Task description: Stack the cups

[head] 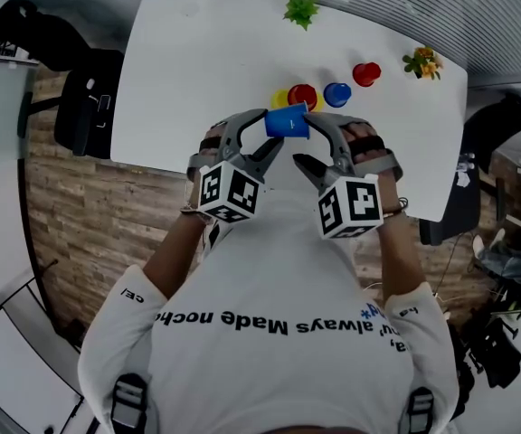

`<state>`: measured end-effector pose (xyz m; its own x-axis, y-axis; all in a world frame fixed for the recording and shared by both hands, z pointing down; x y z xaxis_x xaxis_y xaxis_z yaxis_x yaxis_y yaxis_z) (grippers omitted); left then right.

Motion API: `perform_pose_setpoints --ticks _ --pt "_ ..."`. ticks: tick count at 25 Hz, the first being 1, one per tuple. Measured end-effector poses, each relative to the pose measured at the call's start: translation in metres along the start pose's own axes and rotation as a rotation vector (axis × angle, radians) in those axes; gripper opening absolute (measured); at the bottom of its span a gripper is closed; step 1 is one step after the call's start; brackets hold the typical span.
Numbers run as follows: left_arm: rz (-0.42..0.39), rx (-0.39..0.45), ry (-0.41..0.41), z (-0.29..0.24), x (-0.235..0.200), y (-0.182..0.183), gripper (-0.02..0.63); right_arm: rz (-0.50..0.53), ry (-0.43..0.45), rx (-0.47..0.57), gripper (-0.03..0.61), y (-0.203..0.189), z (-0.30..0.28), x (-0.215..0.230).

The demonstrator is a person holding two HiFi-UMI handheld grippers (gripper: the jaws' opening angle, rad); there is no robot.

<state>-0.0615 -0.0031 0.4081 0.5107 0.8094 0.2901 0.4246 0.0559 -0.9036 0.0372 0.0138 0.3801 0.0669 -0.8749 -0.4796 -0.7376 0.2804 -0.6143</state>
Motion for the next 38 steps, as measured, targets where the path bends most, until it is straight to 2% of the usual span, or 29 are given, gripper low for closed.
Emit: perform_pose_setpoints --ticks 5,10,12,19,23,27,30,32,35,38 --pt "-0.058 -0.002 -0.034 -0.006 0.01 0.015 0.255 0.086 -0.005 -0.088 0.367 -0.005 -0.005 -0.002" --pt "-0.082 0.019 -0.07 -0.008 0.017 0.029 0.254 0.102 -0.04 -0.138 0.341 -0.012 -0.005 -0.001" --pt "-0.092 0.033 -0.085 -0.008 0.02 0.035 0.253 0.089 -0.064 -0.144 0.303 -0.015 -0.001 0.001" --pt "-0.155 0.087 -0.162 -0.008 0.031 0.058 0.244 0.007 -0.106 -0.134 0.301 -0.024 0.01 -0.001" --pt "-0.14 0.129 -0.203 -0.011 0.034 0.065 0.238 -0.046 -0.125 -0.105 0.299 -0.03 0.015 -0.002" --pt "-0.075 0.179 -0.24 -0.014 0.033 0.071 0.238 -0.152 -0.151 -0.015 0.295 -0.035 0.021 -0.002" --pt "0.043 0.241 -0.232 -0.01 0.025 0.076 0.239 -0.297 -0.2 0.093 0.291 -0.041 0.03 0.0" --pt "0.108 0.284 -0.195 -0.005 0.016 0.077 0.239 -0.409 -0.261 0.168 0.29 -0.053 0.037 0.004" --pt "0.152 0.303 -0.132 0.001 0.002 0.073 0.238 -0.566 -0.391 0.265 0.29 -0.084 0.039 0.012" --pt "0.185 0.291 -0.104 0.004 -0.008 0.066 0.238 -0.68 -0.501 0.284 0.291 -0.121 0.031 0.016"
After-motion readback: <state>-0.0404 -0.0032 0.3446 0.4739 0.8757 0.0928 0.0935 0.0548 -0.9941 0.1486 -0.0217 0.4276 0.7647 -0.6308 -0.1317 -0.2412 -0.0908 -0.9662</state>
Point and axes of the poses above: the fingertips, and each gripper's own axes: z backward along the fingers, x to its right, y out of its top, the point moved 7 cm from there along z, backward along the fingers, and after that the axes turned 13 degrees about x, right-handed, at the moved point
